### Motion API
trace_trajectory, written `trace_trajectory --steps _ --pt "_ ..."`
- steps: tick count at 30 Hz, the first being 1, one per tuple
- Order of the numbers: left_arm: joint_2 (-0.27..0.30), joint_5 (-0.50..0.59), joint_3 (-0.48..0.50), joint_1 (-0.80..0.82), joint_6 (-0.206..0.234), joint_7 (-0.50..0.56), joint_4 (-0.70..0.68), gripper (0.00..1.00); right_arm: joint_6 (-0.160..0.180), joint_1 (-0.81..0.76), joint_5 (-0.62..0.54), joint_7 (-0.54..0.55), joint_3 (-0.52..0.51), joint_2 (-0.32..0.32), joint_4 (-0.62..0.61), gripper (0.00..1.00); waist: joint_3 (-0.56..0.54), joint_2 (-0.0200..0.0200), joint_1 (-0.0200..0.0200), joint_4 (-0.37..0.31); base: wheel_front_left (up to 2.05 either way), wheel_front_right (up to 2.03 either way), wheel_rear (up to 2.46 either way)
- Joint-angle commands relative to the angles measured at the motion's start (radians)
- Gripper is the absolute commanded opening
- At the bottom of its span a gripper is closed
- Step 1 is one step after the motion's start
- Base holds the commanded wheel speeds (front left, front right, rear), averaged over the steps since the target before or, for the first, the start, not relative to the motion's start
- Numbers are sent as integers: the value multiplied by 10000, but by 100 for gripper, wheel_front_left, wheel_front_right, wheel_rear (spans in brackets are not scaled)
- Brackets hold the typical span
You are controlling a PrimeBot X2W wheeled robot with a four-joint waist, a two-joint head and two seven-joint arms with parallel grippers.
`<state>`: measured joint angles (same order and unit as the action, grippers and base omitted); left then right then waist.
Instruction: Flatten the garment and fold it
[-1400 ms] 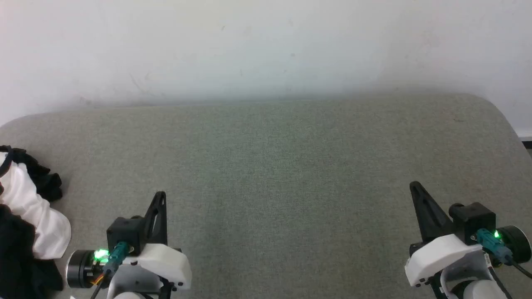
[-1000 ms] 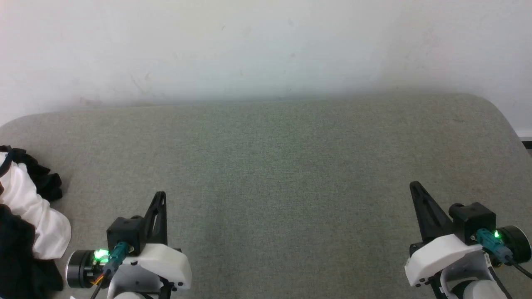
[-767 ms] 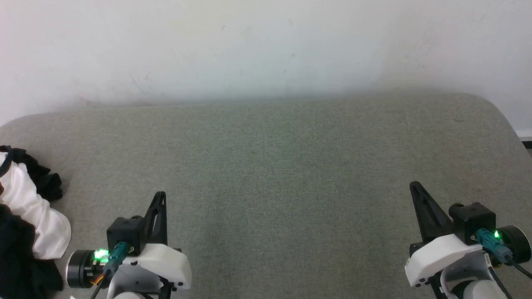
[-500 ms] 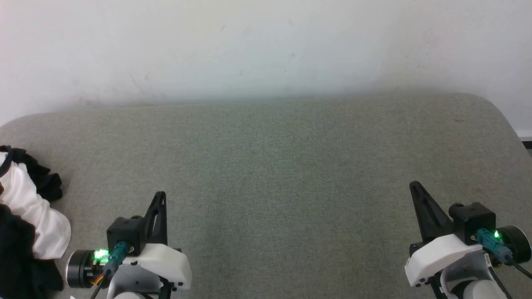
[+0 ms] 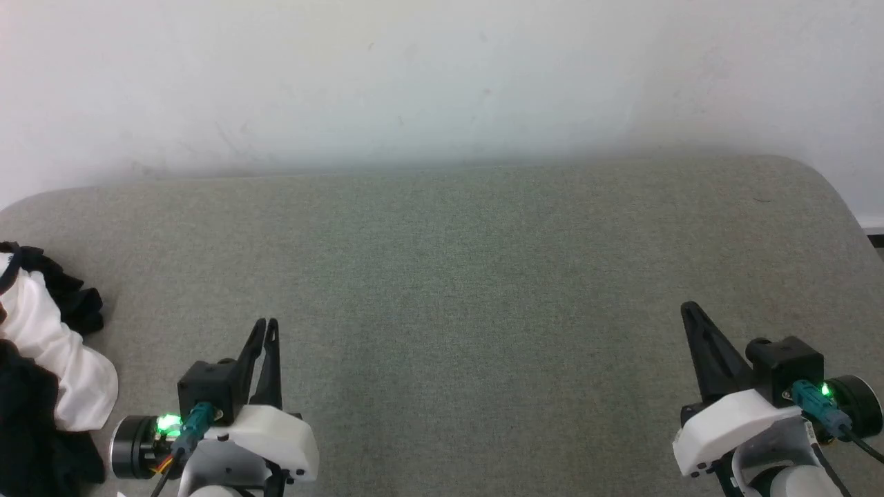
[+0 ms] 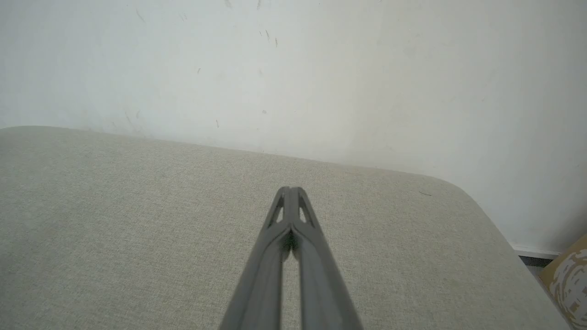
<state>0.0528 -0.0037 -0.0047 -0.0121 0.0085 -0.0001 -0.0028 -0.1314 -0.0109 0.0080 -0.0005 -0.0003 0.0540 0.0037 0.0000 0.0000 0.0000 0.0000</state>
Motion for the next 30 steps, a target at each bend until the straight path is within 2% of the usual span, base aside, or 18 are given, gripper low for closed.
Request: trace_trajectory --steps 1,30 --pt "0 0 -4 -1 0 0 0 100 0 0 0 -2 0 2 2 100 0 0 0 0 0 0 0" --pt "-6 -446 136 -136 -69 -558 -139 100 2 -62 377 -557 -714 -5 109 100 92 0 0 218 0 0 0"
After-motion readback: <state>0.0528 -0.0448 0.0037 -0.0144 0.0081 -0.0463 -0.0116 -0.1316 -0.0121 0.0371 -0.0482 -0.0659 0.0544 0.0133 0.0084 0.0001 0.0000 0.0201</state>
